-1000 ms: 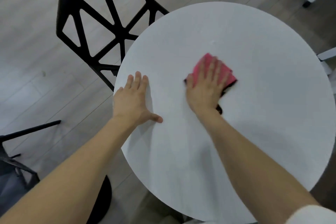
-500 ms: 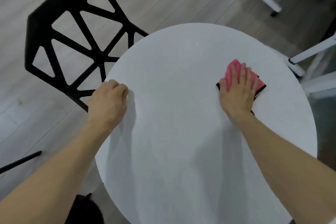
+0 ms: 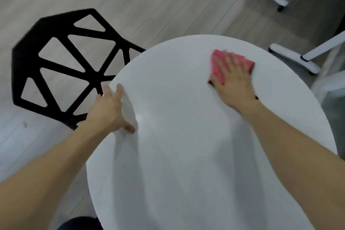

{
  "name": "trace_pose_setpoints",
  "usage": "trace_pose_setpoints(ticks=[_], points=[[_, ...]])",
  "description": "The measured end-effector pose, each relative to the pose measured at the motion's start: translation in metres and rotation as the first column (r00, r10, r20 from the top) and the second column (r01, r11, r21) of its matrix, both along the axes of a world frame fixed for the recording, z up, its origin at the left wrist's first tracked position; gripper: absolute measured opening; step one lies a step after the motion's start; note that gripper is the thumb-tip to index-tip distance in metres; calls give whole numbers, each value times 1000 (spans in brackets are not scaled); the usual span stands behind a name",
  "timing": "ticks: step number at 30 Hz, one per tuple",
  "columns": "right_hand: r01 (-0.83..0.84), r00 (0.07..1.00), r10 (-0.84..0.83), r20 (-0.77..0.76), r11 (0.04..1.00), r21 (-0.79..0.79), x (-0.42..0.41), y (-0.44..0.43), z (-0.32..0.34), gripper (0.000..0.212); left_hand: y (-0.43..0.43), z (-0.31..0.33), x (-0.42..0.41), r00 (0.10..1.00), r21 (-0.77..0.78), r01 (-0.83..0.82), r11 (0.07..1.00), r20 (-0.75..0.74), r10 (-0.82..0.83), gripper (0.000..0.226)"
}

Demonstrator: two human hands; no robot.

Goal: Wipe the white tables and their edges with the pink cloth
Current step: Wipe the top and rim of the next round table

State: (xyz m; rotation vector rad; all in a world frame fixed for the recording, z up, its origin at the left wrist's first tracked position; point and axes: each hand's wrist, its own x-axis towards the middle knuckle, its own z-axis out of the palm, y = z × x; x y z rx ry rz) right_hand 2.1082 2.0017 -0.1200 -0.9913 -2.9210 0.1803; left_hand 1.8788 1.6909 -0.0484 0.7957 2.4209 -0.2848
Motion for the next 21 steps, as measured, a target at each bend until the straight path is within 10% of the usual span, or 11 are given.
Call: trace_pose_setpoints(ticks=[5,8,12,17,21], points=[[406,913,-407,-9,913,-37,-80,-36,2,79,0,-5,1,1000,12,7,1000,-24,-7,169],[-139,990,138,-15,990,-24,-174,-118,3,73,1,-8,1,1000,23,2,1000,-21,-2,169],[-577,817,577,-15,816,-42,-191,-132,1,68,-3,-5,1,1000,18,5,1000,-26,-4,171],[-140,990,140,18,990,-1,-94,3,0,69,-1,2,4,1000,4,5,1000,-22,-5,168],[298,952,-296,82,954,-21,-100,-2,-1,79,0,2,7,999,7,-21,1000,-36,21,166]])
